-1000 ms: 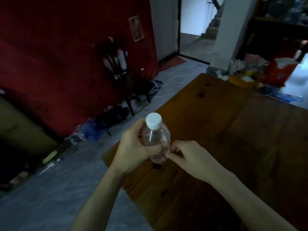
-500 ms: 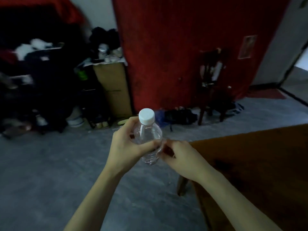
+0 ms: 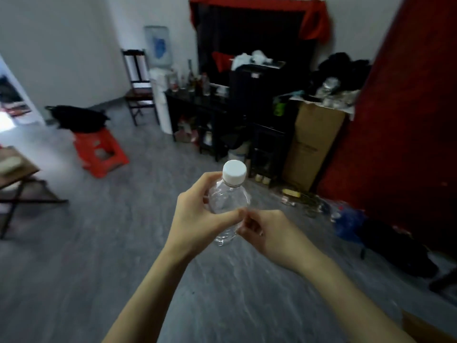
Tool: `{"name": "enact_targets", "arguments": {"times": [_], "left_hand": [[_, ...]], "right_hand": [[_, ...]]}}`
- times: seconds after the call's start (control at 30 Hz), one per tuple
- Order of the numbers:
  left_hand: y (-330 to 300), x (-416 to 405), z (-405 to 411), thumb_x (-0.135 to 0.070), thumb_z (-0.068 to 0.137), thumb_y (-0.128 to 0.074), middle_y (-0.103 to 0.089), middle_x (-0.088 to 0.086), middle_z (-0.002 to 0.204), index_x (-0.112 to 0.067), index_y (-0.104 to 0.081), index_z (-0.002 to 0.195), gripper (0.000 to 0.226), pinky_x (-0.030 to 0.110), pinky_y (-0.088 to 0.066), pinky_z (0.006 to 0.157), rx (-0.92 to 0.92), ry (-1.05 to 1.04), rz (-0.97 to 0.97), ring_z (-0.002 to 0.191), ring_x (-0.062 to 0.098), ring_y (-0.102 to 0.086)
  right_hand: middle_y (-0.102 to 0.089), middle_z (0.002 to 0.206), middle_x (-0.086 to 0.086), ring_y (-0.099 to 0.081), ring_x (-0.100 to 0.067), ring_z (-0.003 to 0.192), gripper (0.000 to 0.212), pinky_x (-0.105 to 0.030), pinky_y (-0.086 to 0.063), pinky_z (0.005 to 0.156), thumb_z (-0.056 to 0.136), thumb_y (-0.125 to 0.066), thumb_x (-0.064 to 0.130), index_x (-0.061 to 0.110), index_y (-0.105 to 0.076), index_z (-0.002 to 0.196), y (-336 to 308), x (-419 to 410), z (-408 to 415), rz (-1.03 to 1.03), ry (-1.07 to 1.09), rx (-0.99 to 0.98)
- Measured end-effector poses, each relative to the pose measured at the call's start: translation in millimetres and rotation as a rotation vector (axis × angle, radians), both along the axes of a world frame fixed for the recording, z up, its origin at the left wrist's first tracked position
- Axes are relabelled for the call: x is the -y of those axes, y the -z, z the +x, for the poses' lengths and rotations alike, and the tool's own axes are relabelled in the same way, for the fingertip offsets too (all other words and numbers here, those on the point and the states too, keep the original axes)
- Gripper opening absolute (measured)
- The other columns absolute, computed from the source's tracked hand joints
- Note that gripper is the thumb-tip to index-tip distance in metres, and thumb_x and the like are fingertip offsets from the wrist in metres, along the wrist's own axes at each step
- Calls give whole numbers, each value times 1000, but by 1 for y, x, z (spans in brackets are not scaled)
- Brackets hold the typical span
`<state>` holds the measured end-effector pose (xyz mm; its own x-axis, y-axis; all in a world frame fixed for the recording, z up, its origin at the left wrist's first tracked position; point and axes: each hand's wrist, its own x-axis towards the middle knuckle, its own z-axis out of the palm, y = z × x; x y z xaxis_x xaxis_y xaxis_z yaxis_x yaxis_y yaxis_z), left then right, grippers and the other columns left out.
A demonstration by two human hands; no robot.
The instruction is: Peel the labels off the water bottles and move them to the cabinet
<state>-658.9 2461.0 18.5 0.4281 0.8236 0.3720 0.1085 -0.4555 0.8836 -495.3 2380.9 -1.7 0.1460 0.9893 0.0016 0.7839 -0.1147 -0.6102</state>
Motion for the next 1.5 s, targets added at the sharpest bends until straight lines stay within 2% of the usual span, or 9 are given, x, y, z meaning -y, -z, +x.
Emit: {"name": "enact_targets", "arguments": {"times": [0.1,0.3,0.37,0.5,0.63,0.9,1.13,1.5], "left_hand": [[-1,-7,-16,-37,57,-84,-75,-15,93,-30,-68,110,56,4,-47,74,-4,-116,-5,85,0,-70],[2,-20,-24,-25,59,-88,-76,-12,93,-29,-69,109,54,6,-49,71,-13,-259,-25,84,0,-72],[3,-26,-24,-23,59,-89,-76,-11,92,-28,-69,108,53,6,-49,71,-2,-286,-34,82,-2,-72],[3,-44,-24,-33,58,-88,-76,-11,93,-28,-70,109,54,7,-50,70,11,-323,-40,83,-1,-72],[4,-77,-23,-23,60,-89,-77,-8,92,-24,-70,109,53,7,-51,68,-4,-345,-47,80,-1,-72],[0,-183,-33,-35,57,-85,-76,-12,92,-30,-70,108,54,10,-53,73,-43,-343,-6,84,1,-72],[-8,-304,-57,-28,59,-89,-76,-14,93,-33,-69,108,53,16,-57,75,-37,-301,-4,84,2,-73],[-5,-454,-59,-29,59,-90,-77,-12,92,-30,-69,107,52,12,-55,74,-32,-277,-18,84,0,-73]], "right_hand": [[-67,84,6,-64,-11,77,21,-39,-54,73,93,-60,42,22,-63,93,3,-27,-8,0,-104,30],[-64,77,8,-63,-11,73,23,-40,-55,71,91,-63,46,23,-62,88,8,-65,-7,8,-247,19],[-65,77,8,-64,-13,75,24,-40,-55,73,90,-63,47,24,-61,88,9,-76,-4,17,-274,30],[-66,78,6,-65,-14,74,26,-41,-55,71,90,-64,48,23,-60,87,10,-101,-2,20,-326,36],[-65,77,6,-64,-13,73,27,-40,-55,71,91,-63,48,21,-60,86,13,-133,-1,27,-343,23],[-65,79,6,-64,-14,76,26,-43,-55,73,91,-62,47,21,-60,87,16,-240,-13,32,-326,-15],[-65,80,5,-65,-15,76,28,-46,-56,75,89,-60,50,22,-60,86,4,-357,-36,16,-298,-13],[-67,81,6,-66,-15,78,28,-45,-56,75,87,-59,52,24,-61,87,8,-498,-39,3,-259,-50]]}}
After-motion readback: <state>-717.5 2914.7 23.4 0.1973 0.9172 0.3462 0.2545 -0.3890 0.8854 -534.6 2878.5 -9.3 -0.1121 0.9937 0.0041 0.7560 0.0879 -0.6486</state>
